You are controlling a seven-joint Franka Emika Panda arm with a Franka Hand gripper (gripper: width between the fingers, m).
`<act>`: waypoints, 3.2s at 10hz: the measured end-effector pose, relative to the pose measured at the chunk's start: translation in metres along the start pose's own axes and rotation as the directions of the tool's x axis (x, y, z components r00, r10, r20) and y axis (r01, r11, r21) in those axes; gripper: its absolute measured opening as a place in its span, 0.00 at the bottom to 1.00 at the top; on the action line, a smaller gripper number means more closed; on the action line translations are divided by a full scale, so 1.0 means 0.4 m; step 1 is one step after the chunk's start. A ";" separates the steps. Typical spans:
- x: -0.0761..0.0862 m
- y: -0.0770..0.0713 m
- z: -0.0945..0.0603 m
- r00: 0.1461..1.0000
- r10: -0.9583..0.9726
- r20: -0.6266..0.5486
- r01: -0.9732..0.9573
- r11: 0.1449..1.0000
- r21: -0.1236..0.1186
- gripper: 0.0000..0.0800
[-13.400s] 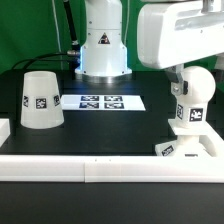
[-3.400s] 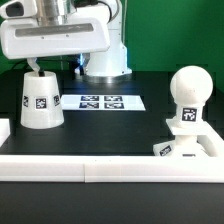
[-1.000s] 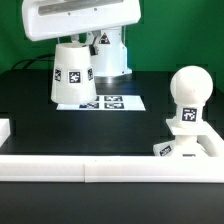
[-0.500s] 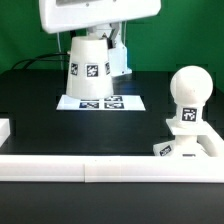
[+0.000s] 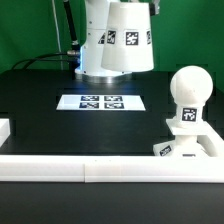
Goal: Assemble lamp
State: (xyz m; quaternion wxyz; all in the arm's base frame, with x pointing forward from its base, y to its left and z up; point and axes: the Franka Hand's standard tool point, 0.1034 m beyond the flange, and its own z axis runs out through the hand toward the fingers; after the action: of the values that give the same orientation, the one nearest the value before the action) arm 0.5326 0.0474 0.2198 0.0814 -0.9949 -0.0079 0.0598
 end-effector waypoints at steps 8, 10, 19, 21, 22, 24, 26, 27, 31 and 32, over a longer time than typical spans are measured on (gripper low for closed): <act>0.094 -0.081 -0.047 1.000 -0.012 -0.023 0.012 1.000 0.006 0.06; 0.141 -0.145 -0.053 0.999 0.006 -0.034 -0.006 1.000 0.008 0.06; 0.193 -0.158 0.034 0.997 -0.015 -0.069 0.015 1.000 -0.001 0.06; 0.193 -0.157 0.039 0.997 -0.016 -0.069 0.016 1.000 -0.001 0.06; 0.187 -0.153 0.059 0.997 -0.016 -0.075 0.015 1.000 -0.004 0.06; 0.179 -0.159 0.084 0.998 -0.020 -0.064 0.020 1.000 -0.005 0.06; 0.179 -0.155 0.120 0.997 -0.020 -0.069 0.019 1.000 -0.009 0.06; 0.180 -0.153 0.135 0.997 -0.019 -0.070 0.019 1.000 -0.011 0.06; 0.191 -0.159 0.179 0.997 -0.020 -0.072 0.019 1.000 -0.014 0.06; 0.192 -0.155 0.183 0.997 -0.018 -0.071 0.017 1.000 -0.015 0.06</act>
Offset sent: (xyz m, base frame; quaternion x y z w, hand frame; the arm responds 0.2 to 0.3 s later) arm -0.0023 0.0065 -0.0007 0.0490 -0.0011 -0.0159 0.9987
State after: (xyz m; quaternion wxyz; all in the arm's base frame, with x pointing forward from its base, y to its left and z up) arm 0.5994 0.1224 0.1492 0.0749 -0.9968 -0.0143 0.0234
